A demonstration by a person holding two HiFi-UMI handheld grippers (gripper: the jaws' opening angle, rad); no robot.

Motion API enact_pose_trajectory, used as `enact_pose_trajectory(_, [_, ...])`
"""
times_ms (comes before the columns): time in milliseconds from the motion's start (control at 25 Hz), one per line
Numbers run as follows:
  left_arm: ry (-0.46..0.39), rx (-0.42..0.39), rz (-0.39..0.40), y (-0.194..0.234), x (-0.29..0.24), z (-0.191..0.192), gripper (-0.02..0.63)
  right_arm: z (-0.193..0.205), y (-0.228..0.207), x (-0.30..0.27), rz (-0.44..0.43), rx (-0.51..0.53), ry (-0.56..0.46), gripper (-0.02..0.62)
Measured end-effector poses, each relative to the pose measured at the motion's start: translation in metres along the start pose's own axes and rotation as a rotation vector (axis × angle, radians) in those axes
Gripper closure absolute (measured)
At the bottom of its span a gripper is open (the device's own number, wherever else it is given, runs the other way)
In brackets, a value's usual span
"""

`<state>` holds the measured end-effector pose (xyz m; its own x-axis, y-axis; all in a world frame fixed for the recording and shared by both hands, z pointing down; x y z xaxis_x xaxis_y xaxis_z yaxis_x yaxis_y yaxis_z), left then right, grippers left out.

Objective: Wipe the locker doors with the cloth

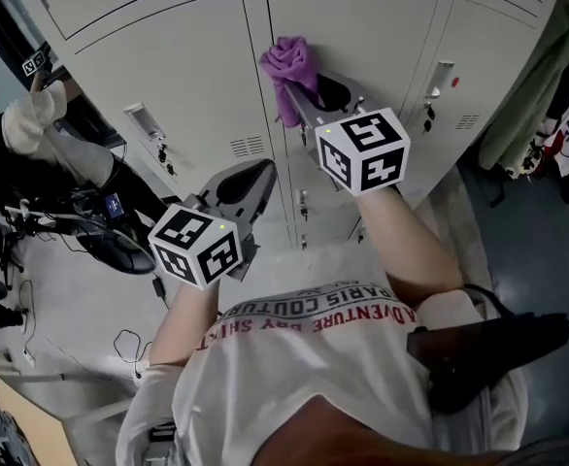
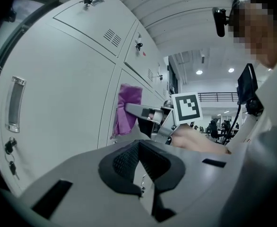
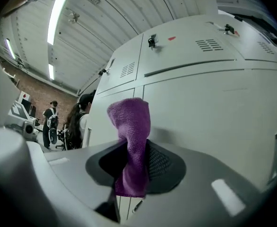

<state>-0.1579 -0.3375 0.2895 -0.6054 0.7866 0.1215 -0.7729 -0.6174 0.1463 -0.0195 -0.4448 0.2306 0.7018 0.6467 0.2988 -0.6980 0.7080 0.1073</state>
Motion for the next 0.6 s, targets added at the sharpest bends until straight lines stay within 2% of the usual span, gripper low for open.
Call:
enact_pose_trajectory(280, [-0.003, 0.009, -0.028, 0.005, -0.002, 0.002, 0.606, 0.024, -0.004, -0.025, 0.051, 0.063, 0.058, 0.514])
enact_pose_trajectory(440, [0.003, 0.009, -0.031, 0.006, -0.005, 0.002, 0.606, 0.025, -0.005, -0.025, 0.04, 0.106, 0.072, 0.514])
enact_pose_trajectory(600, [-0.001, 0.016, -0.02, 0.007, -0.009, 0.003, 0.606, 0.023, -0.009, -0.025, 0.026, 0.061, 0.08, 0.514])
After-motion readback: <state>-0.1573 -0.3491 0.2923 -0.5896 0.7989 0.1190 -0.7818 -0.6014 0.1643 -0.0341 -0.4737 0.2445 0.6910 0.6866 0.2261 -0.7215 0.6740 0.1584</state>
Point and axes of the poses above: the fingertips, and each gripper's own axes: x backward along the fingers, y to its left, z out of its underside, the point moved 8 cm from there along x, backward along the fingers, and after that the axes turned 12 degrees about -y, right-handed, at the moved point
